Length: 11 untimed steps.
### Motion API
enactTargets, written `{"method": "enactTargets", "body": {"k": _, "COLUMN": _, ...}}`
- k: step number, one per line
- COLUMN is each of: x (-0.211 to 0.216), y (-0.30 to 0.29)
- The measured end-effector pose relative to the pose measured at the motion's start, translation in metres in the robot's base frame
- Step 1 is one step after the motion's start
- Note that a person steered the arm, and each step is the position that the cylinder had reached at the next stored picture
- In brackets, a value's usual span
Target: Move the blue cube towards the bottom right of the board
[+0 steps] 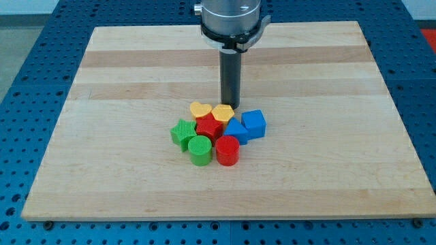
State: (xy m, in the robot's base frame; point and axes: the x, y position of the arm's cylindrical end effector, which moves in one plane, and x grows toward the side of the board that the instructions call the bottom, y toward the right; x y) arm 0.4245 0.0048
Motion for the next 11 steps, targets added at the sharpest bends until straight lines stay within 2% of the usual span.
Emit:
{"method": "enactTargets", "body": {"k": 3, "x": 0.029, "y": 0.003}}
{"method": "enactTargets", "body": {"k": 5, "x": 0.031, "y": 0.028}}
{"method": "enactTargets", "body": {"k": 7, "x": 0.065, "y": 0.072}}
{"method": "enactTargets", "body": {"k": 10, "x": 0.092, "y": 0.055}}
{"method": "enactTargets", "body": {"k": 11, "x": 0.124, "y": 0.065}}
